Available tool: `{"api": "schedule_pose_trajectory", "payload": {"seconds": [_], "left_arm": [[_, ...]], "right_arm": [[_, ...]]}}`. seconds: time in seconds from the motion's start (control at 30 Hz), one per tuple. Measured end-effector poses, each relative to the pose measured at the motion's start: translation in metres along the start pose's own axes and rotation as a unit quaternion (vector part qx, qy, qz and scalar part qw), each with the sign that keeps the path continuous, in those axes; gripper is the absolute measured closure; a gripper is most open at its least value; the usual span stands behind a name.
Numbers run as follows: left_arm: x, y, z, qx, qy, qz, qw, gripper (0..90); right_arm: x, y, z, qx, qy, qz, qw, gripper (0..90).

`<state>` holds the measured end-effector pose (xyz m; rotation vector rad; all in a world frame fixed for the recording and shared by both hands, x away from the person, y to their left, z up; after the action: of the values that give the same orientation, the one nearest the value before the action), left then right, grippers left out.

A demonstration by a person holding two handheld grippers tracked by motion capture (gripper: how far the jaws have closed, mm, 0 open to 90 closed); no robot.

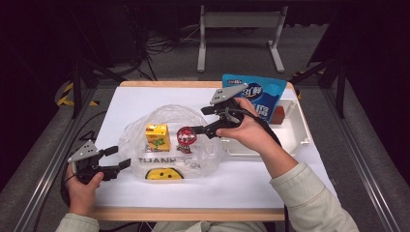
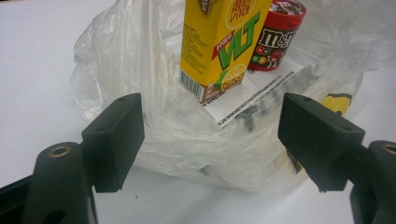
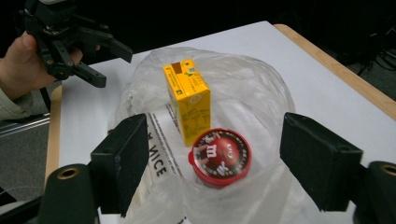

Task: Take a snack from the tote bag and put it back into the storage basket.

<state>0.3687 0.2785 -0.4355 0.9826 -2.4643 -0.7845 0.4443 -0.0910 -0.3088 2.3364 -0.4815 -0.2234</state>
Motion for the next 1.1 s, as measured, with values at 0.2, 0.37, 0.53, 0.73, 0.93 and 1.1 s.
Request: {"api": "schedule_pose_trajectory", "payload": {"seconds": [0.2,0.37,0.53,0.73,0.93,1.1], "left_arm": [[0.0,-0.001,0.0,-0.001,0.0,0.002,1.0,23.4],[-0.001,-0.002,-0.001,-0.001,-0.002,0.002,1.0,23.4],[-0.001,-0.003,-0.001,-0.001,0.0,0.004,1.0,23.4],[-0.001,-0.003,-0.002,-0.001,0.0,0.004,1.0,23.4],[-0.001,-0.003,-0.002,-0.001,0.0,0.004,1.0,23.4],[-0.002,-0.004,-0.002,-0.003,-0.003,0.004,1.0,23.4]], "right_arm": [[-0.005,-0.015,-0.008,0.023,0.023,-0.022,0.9992,18.7],[-0.008,-0.027,-0.015,0.039,0.032,-0.038,0.998,8.2],[-0.011,-0.042,-0.019,0.039,0.034,-0.036,0.998,6.5],[-0.013,-0.054,-0.025,0.046,0.029,-0.042,0.9976,8.1],[-0.014,-0.067,-0.031,0.056,0.023,-0.045,0.9972,10.8],[-0.016,-0.078,-0.034,0.063,0.029,-0.046,0.9965,12.2]]}}
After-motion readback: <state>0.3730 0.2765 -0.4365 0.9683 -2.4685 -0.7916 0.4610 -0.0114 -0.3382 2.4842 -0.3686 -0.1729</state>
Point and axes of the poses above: each handheld gripper's, and its own axes: y roughly backward along the jaws, z roughly out of its underside, x roughly to its right, the point moved 3 cm from there along -y, roughly forward along the jaws, and after that the axes turned 10 degrees about -x, right-handed, at the moved point
